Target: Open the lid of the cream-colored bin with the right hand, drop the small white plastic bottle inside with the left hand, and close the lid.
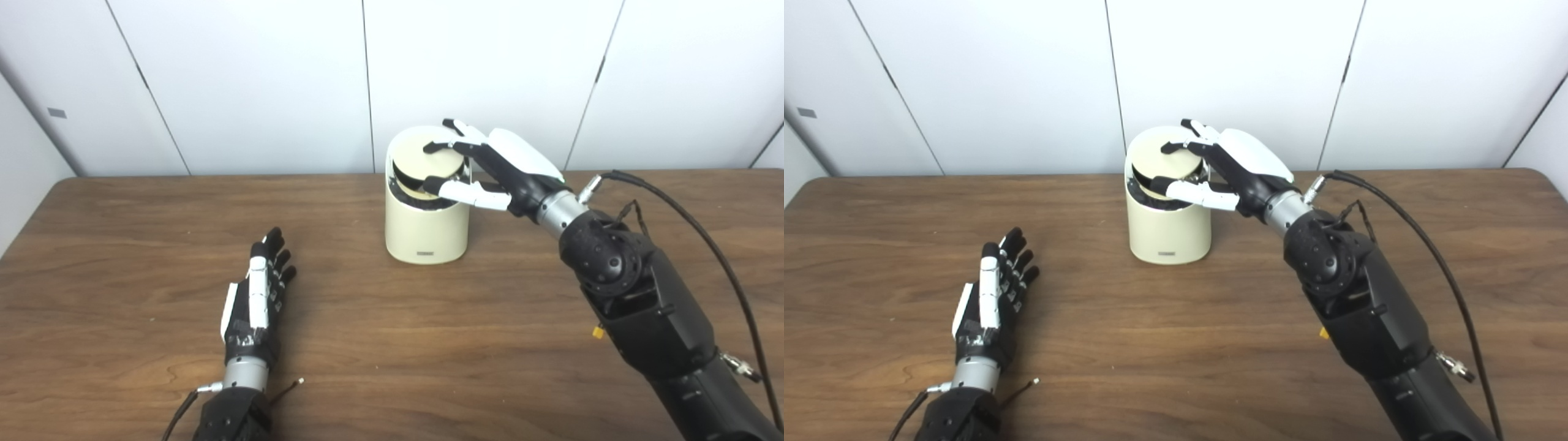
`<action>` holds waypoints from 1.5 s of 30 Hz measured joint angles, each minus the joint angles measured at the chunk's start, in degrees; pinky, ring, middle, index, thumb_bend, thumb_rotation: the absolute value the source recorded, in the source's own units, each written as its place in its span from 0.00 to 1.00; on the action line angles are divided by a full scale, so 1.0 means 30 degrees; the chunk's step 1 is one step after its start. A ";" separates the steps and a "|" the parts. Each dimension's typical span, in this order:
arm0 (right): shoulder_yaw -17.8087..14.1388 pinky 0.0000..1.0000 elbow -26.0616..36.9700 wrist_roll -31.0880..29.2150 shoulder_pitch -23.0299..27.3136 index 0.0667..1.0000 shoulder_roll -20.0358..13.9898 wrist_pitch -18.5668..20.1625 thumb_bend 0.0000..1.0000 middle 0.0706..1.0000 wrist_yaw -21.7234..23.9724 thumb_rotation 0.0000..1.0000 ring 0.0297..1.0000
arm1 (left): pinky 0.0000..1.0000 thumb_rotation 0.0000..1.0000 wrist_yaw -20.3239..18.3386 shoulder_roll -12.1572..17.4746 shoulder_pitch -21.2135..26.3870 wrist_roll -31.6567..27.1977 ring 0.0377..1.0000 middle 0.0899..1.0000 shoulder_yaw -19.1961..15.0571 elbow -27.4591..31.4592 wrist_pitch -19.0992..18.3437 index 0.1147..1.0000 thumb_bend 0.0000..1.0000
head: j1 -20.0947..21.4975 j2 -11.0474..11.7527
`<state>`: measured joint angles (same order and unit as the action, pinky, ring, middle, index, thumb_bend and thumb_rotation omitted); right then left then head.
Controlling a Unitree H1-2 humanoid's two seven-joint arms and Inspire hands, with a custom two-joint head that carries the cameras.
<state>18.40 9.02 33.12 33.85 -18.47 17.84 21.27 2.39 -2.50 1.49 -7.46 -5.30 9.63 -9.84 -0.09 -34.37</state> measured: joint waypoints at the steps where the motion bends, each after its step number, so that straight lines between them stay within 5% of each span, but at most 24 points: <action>1: 0.0010 0.98 0.0200 0.0033 -0.0061 0.80 -0.0034 0.0015 0.63 1.00 0.0125 1.00 1.00 | 0.95 1.00 0.0001 -0.0006 0.0000 -0.0003 0.97 0.98 0.0001 0.0000 0.0000 0.96 0.60 | -0.0029 0.0029; 15: -0.0100 0.98 0.1242 0.0497 -0.0939 0.80 -0.0187 0.0320 0.60 1.00 0.1187 0.96 1.00 | 0.92 0.97 0.0035 -0.0149 0.0024 0.0038 0.96 0.97 -0.0004 0.0000 -0.0042 0.95 0.62 | -0.0088 -0.0233; 45: 0.0483 1.00 0.0202 0.0818 -0.0912 0.77 -0.0158 -0.0091 0.58 1.00 0.0898 1.00 1.00 | 0.93 0.96 0.0067 -0.0258 0.0173 0.0049 0.96 0.98 0.0044 0.0005 -0.0082 0.95 0.63 | -0.0117 -0.0468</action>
<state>19.85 9.62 35.58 31.12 -18.95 17.56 23.96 2.59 -3.27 2.01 -7.31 -5.17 9.65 -10.08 -0.44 -35.77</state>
